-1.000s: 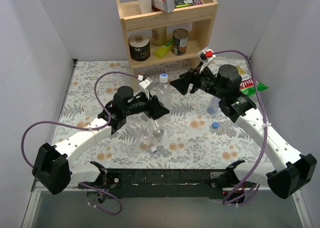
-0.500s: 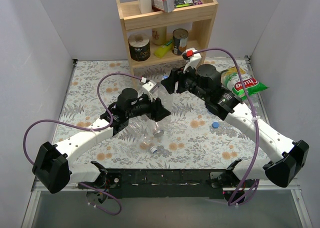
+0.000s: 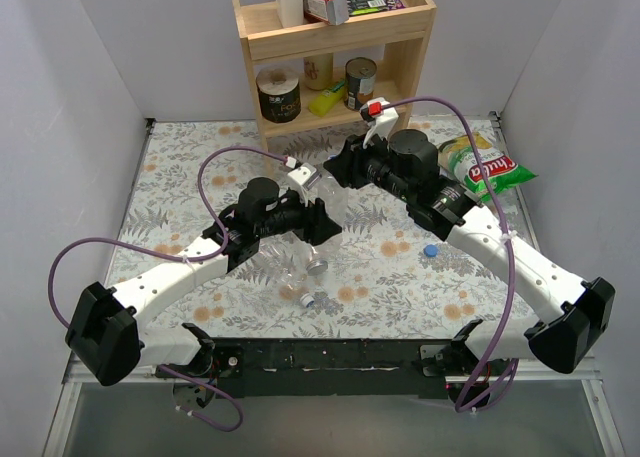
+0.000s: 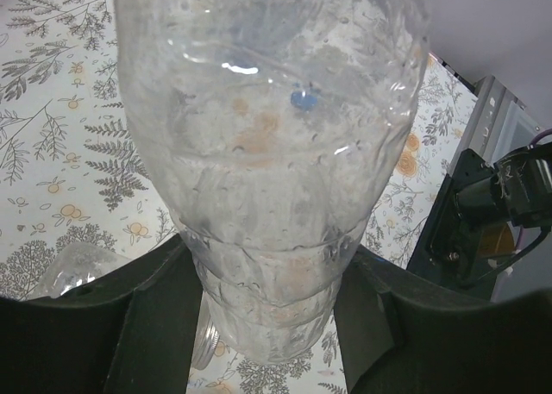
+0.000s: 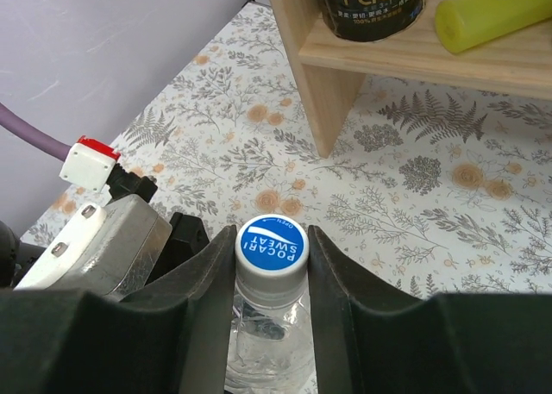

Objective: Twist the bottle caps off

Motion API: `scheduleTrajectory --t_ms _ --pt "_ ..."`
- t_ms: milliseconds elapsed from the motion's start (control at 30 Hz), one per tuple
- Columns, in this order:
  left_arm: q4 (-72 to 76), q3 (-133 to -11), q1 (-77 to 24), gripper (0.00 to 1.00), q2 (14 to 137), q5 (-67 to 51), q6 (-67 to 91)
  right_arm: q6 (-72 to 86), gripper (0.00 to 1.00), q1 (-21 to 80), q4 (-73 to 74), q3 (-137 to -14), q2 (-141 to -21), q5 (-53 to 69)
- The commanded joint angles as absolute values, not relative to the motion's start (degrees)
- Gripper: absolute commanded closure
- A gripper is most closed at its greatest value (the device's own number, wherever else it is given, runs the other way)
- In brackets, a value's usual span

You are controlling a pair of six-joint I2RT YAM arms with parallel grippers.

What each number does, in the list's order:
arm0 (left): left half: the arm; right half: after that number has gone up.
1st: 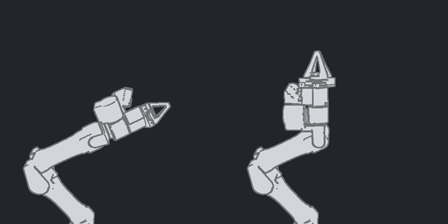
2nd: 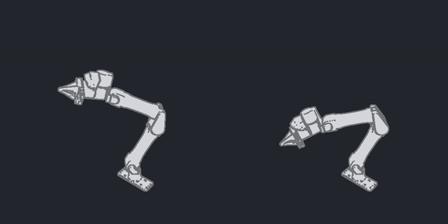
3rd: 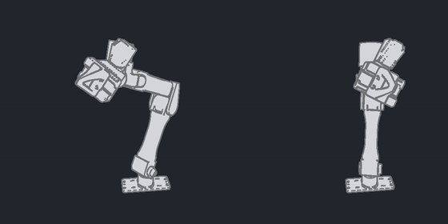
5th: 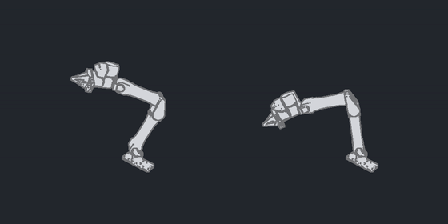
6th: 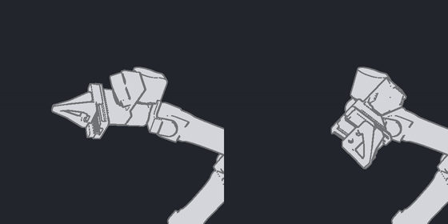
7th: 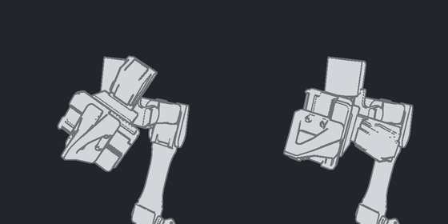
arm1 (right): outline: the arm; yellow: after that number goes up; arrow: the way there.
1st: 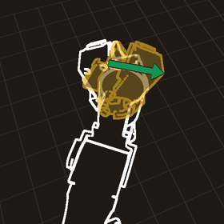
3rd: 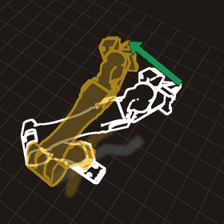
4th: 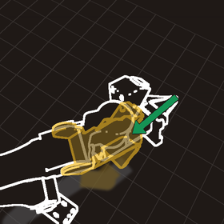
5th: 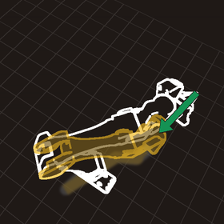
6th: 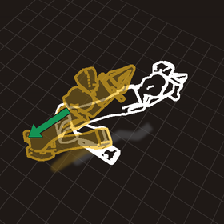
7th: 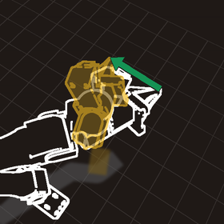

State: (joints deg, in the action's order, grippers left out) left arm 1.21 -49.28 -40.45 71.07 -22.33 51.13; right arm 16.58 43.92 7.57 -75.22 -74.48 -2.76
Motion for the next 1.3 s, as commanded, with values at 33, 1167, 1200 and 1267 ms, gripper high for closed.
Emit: scheduleTrajectory --t_ms 33,1167,1200,1267 --pt "1.14 -52.03 -41.04 0.59 69.96 -22.58 49.13 15.65 0.81 43.59 4.48 -76.38 -75.06 -0.44" --pt "26.99 -46.84 -32.34 0.59 68.29 -68.56 64.43 19.34 0.99 34.01 -19.16 -63.90 -71.54 56.34" --pt "26.20 -46.93 -32.26 0.59 68.20 -67.25 63.99 19.34 0.99 34.10 -18.64 -63.81 -71.54 55.55" --pt "21.64 -47.72 -32.26 0.60 67.85 -61.56 60.57 18.99 0.99 33.84 -17.41 -64.07 -71.54 53.80"
